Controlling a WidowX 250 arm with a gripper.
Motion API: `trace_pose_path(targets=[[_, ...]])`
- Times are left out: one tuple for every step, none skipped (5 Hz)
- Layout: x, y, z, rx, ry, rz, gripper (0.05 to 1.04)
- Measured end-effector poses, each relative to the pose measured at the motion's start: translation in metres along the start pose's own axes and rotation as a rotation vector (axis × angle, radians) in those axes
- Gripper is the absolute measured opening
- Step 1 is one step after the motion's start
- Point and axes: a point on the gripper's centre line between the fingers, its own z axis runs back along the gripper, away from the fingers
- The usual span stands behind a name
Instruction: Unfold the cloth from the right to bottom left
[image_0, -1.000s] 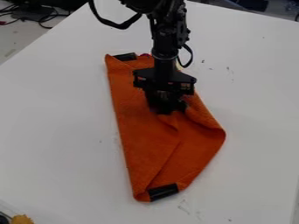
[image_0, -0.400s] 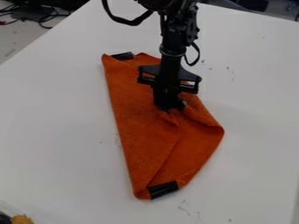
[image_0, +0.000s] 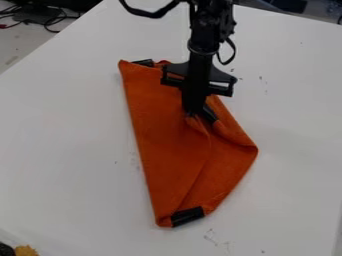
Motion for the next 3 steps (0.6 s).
trace_pose_path(targets=[[-0.011,0.008,0.011,0.003,-0.034,0.024,0.086],[-0.022,0.021,0.028,0.011,-0.069,0.048,0.085],[-0.027,0.037,0.026,0.029,-0.042,0.064,0.085]])
